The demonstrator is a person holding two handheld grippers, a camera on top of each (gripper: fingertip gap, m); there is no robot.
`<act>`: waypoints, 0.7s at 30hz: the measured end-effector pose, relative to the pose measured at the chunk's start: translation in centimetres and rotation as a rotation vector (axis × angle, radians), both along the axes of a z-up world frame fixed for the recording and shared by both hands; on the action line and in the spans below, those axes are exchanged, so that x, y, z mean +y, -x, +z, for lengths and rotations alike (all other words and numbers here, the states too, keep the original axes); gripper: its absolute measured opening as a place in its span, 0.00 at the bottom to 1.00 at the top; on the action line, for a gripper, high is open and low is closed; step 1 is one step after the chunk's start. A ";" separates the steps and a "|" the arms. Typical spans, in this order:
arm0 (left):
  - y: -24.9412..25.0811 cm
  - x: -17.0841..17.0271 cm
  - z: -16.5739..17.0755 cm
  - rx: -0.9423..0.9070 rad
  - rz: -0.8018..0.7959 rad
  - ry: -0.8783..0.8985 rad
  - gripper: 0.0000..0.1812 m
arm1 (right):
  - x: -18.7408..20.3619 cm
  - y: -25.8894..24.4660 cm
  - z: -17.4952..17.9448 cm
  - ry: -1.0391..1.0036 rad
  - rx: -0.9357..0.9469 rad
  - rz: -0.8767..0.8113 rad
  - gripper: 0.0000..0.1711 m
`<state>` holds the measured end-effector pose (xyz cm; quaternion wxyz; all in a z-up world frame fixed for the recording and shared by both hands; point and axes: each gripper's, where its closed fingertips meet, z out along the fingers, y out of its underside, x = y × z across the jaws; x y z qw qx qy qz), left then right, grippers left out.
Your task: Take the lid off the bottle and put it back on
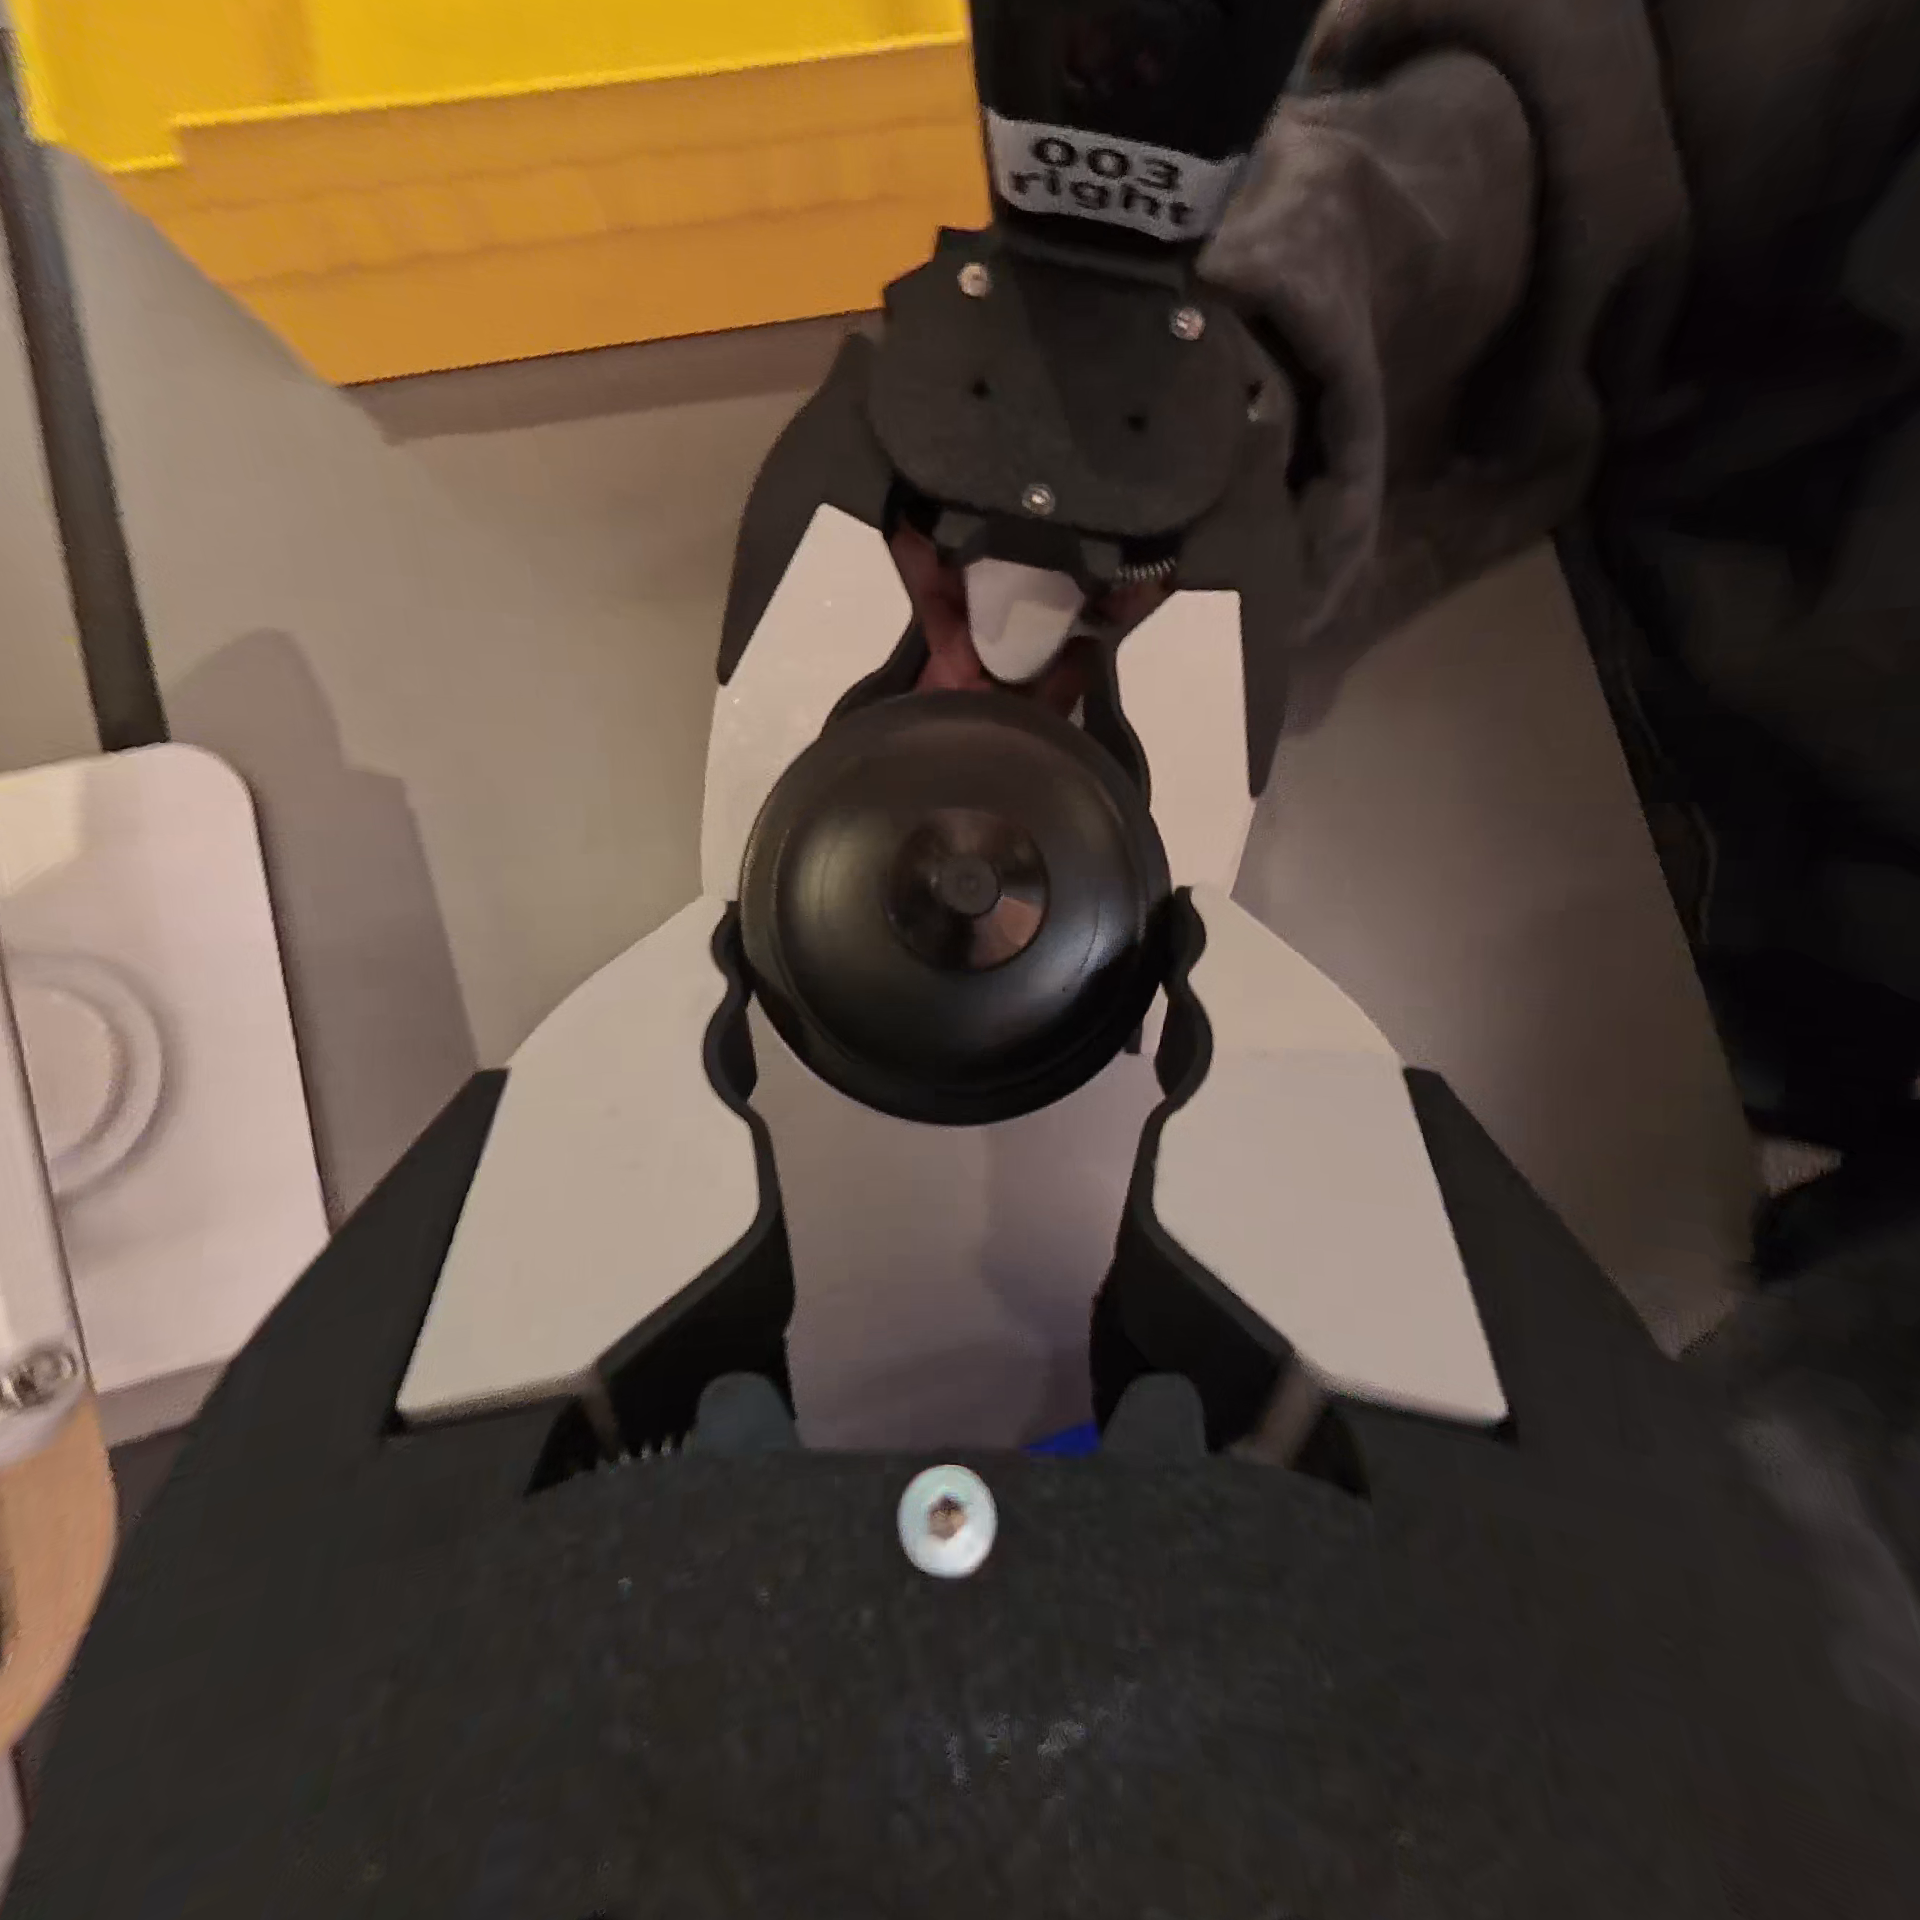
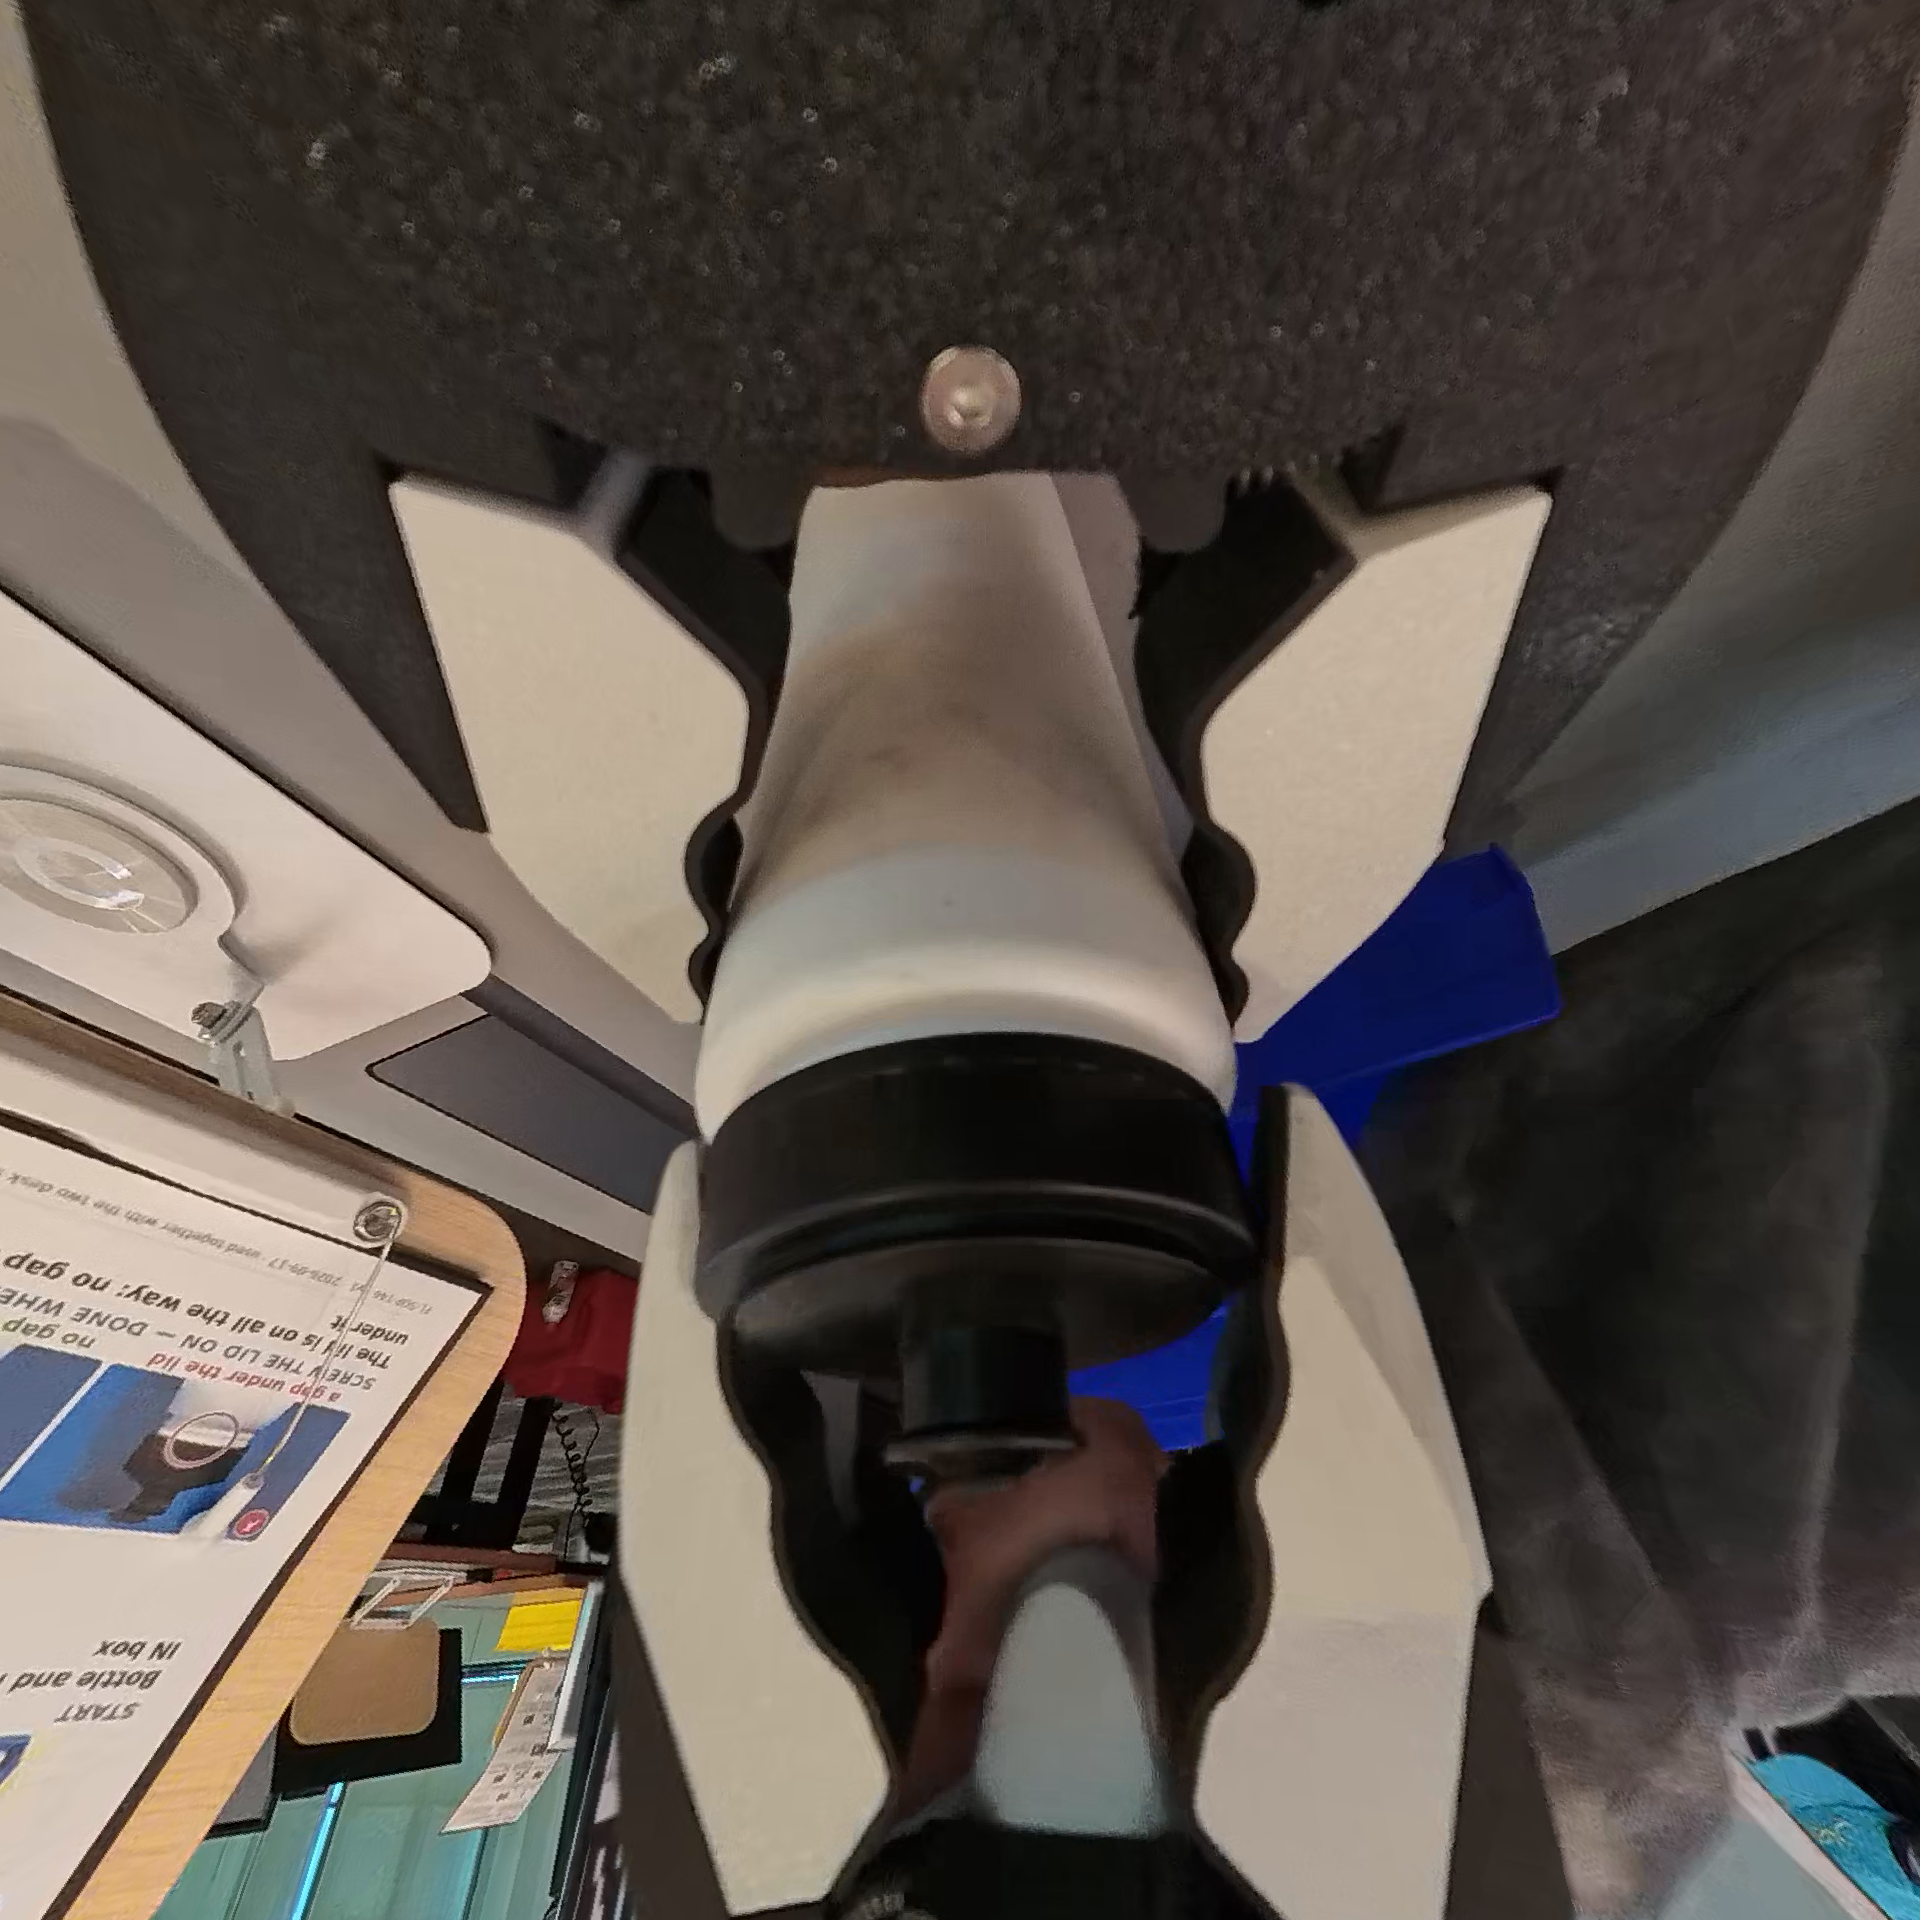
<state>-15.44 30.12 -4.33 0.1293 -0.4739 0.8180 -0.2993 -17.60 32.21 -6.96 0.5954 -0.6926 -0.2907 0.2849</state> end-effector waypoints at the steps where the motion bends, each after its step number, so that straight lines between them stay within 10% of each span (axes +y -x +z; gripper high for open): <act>1: 0.1 0.0 0.0 0.015 -0.050 -0.007 0.42 | 0.0 0.0 0.0 -0.001 0.001 0.000 0.50; 11: 0.9 0.5 0.2 0.085 -0.082 -0.033 0.41 | 0.1 0.0 -0.1 0.011 -0.006 -0.016 0.50; 14: -0.6 -0.1 2.3 -0.100 0.140 0.054 0.55 | 0.2 0.0 0.0 0.001 0.007 -0.024 0.50; 21: -1.3 2.7 3.5 -0.478 1.028 0.190 0.53 | 0.2 0.0 0.0 -0.002 0.005 -0.039 0.50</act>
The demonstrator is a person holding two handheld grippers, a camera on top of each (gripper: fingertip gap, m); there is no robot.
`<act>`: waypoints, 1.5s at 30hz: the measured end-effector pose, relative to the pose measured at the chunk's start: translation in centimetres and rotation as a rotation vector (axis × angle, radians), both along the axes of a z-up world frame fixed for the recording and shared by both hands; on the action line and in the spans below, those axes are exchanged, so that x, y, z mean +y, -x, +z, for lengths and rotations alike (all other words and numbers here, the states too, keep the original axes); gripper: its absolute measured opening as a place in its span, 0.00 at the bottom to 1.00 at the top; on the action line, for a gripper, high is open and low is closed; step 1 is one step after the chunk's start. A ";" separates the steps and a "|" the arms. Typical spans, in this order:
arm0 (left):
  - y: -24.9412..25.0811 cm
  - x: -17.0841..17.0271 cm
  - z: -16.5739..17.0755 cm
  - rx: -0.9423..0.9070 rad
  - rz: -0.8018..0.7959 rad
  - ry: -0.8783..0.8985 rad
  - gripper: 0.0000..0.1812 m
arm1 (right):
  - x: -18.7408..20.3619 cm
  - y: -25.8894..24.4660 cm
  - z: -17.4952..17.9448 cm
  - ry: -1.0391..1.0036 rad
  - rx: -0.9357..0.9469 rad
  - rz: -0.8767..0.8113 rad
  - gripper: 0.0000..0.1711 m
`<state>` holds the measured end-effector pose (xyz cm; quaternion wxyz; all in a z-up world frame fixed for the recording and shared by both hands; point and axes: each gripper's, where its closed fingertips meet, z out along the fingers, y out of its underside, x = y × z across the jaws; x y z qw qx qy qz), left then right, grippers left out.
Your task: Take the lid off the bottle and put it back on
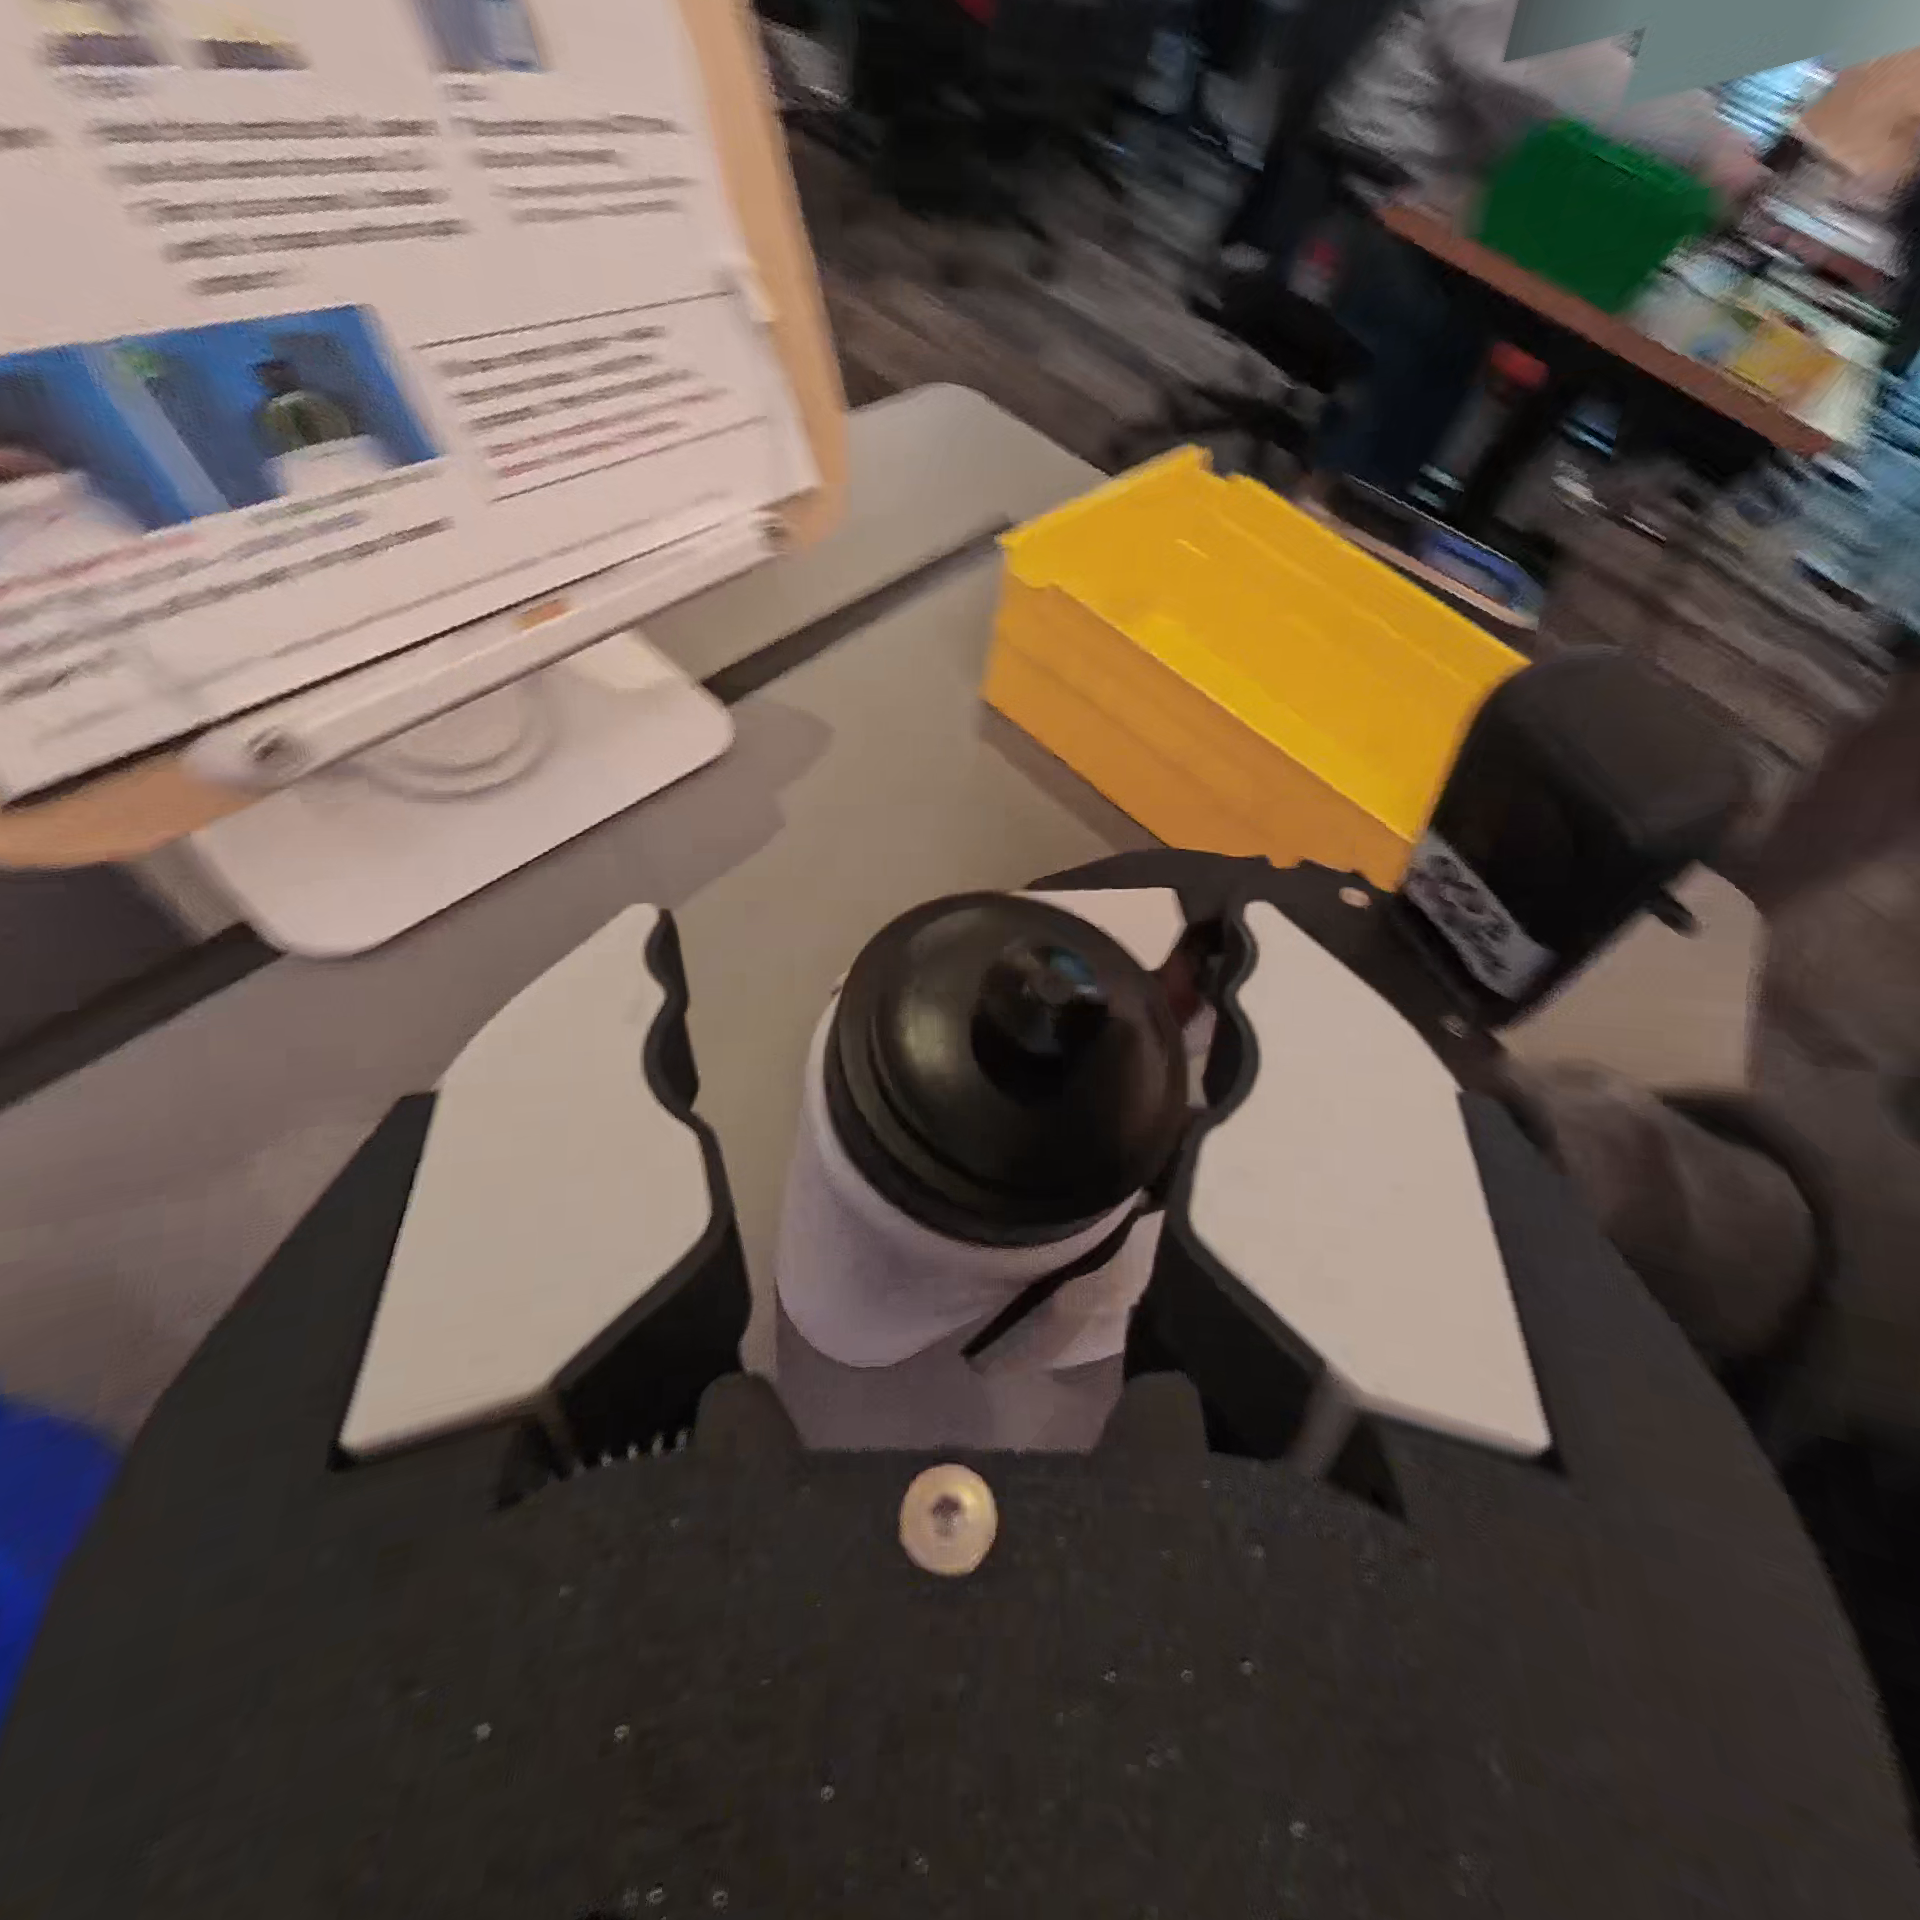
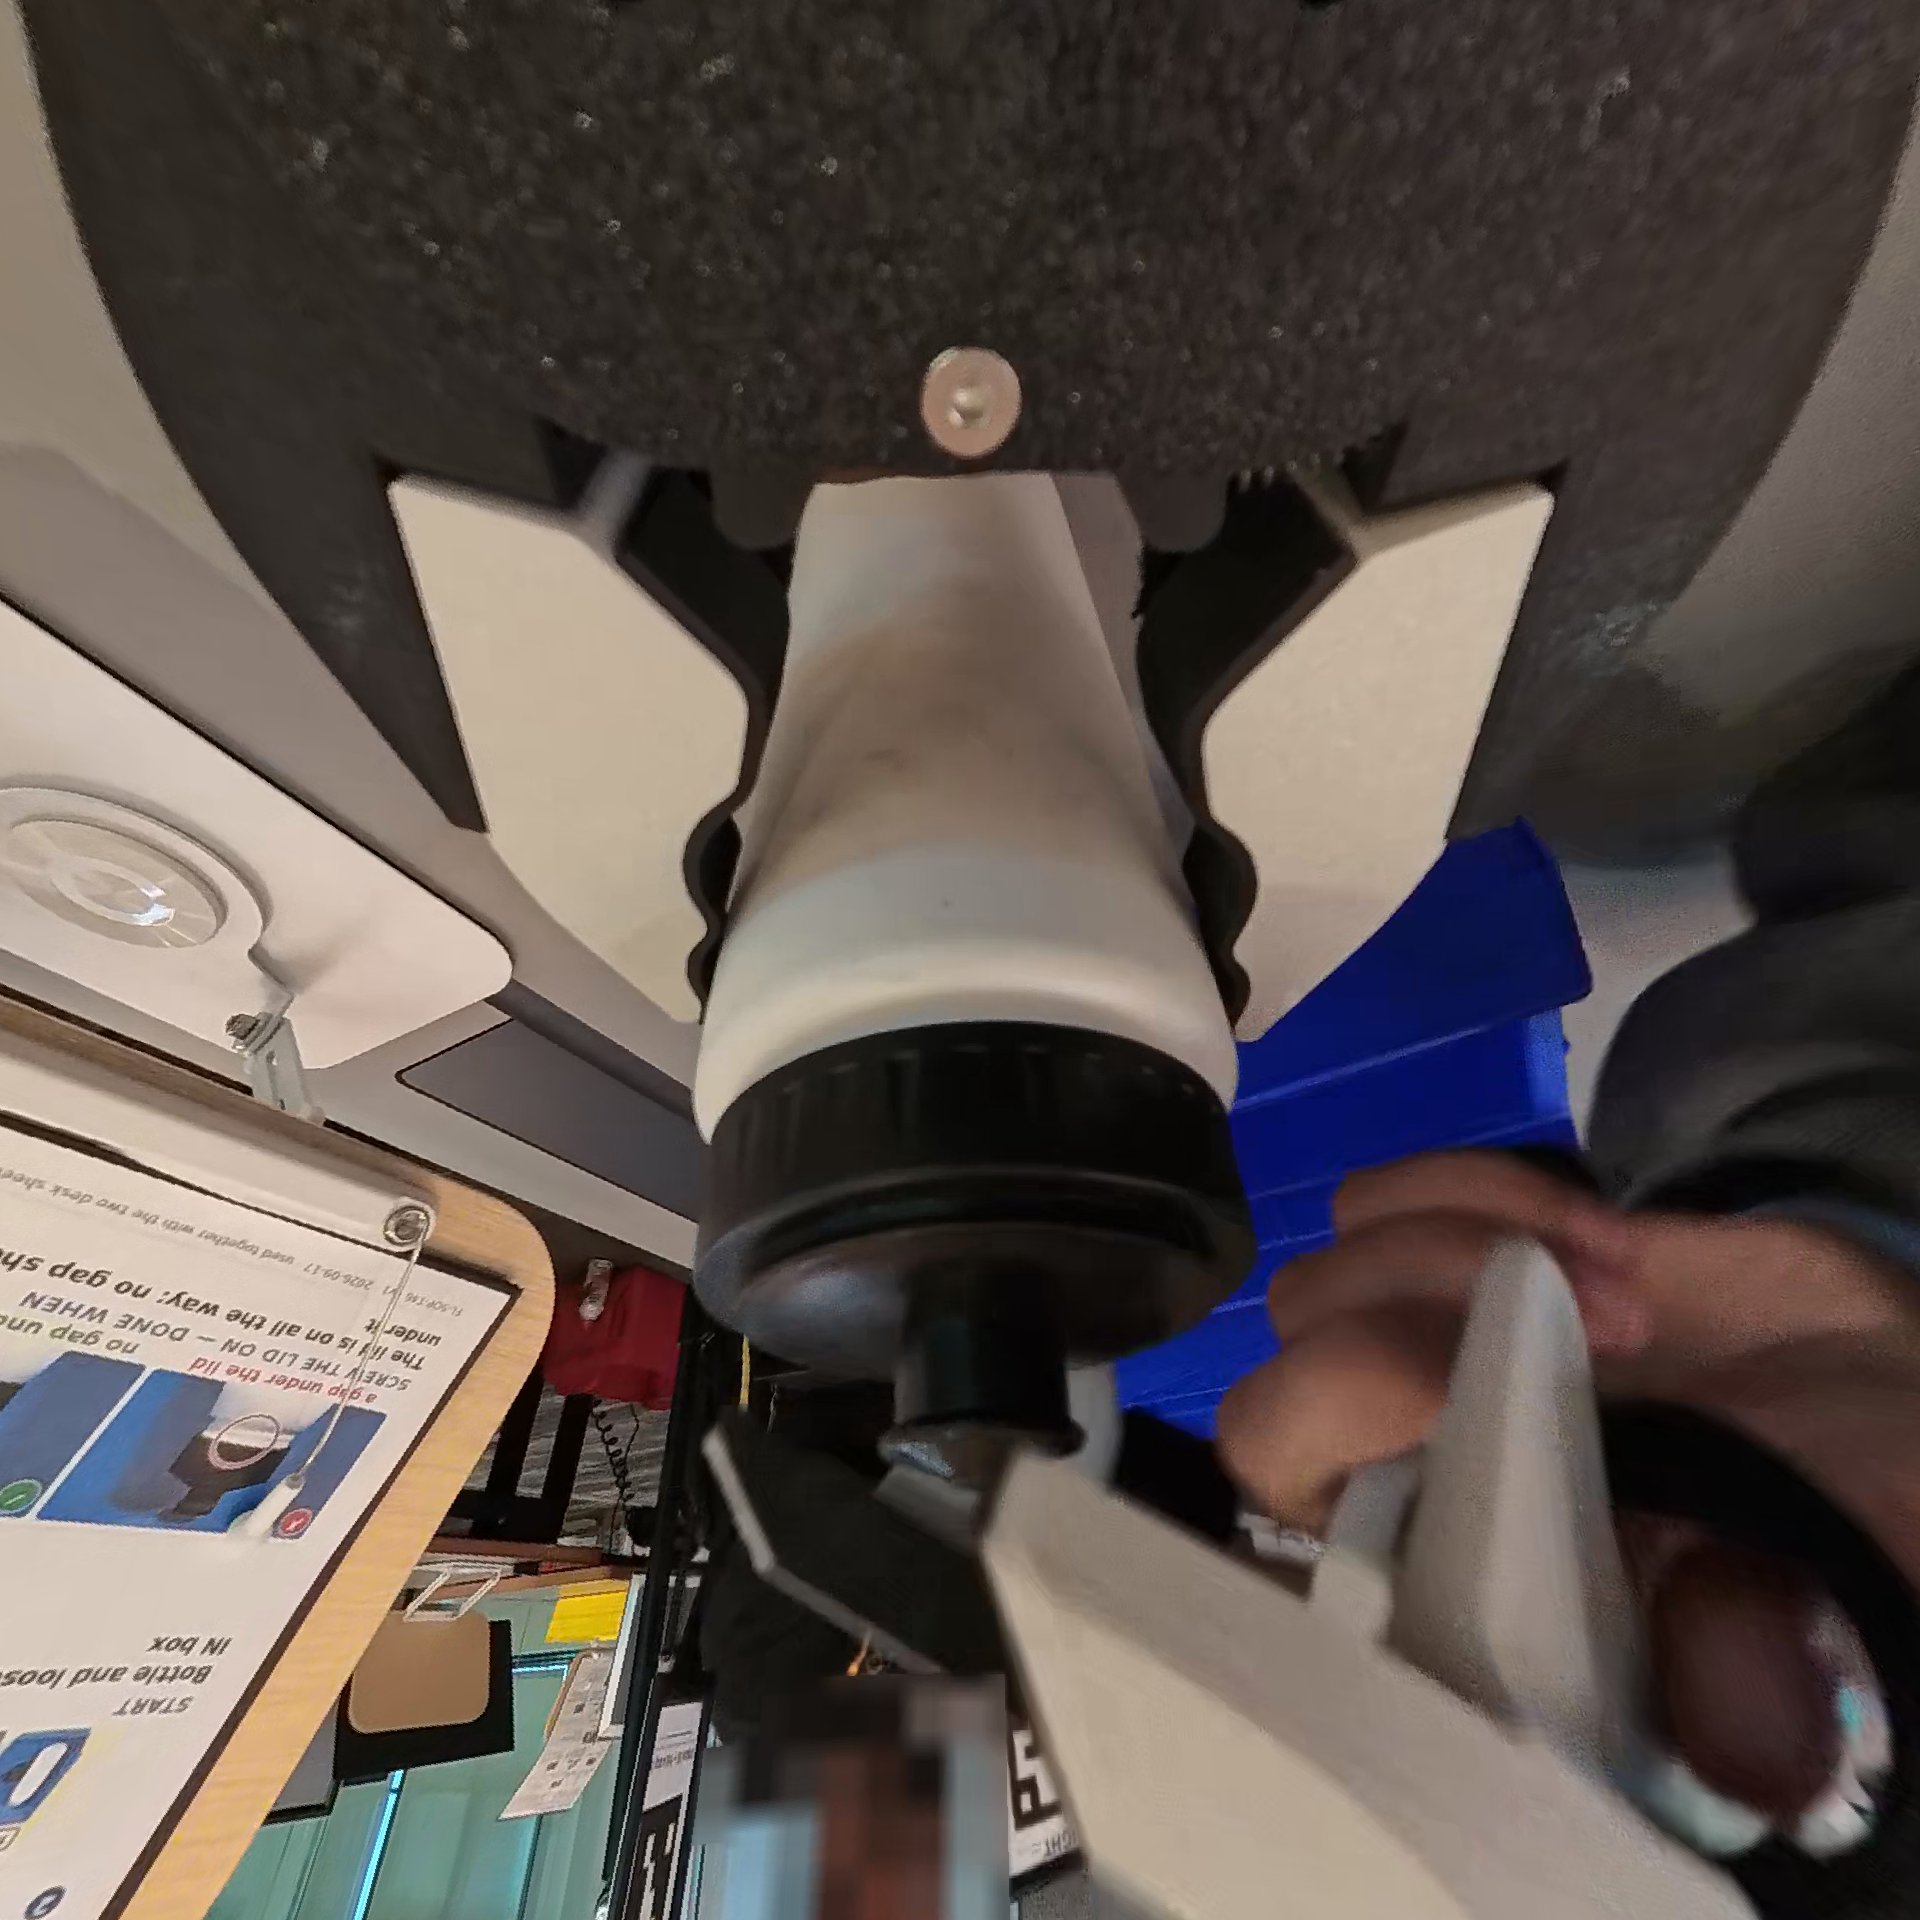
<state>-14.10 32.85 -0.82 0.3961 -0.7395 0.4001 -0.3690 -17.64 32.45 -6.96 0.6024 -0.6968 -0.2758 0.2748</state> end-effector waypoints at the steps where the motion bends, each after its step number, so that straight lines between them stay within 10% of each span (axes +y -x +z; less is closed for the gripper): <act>1: 0.2 -0.1 -0.5 0.002 0.072 0.002 0.52 | 0.0 0.0 0.0 -0.001 0.000 -0.003 0.51; 11: 0.1 -1.3 -1.7 0.111 0.195 -0.033 0.39 | -0.1 -0.2 0.0 -0.007 0.008 -0.013 0.50; 34: 1.3 -3.4 -2.6 0.489 -1.248 -0.106 0.40 | -0.3 0.4 0.0 -0.004 0.007 0.029 0.51; 40: 1.3 -3.2 -2.3 0.453 -1.176 -0.121 0.40 | -0.3 0.3 0.0 -0.001 0.010 0.029 0.51; 45: -0.1 -1.6 1.5 0.209 -0.747 -0.123 0.51 | -0.3 0.2 0.0 -0.002 0.012 0.026 0.51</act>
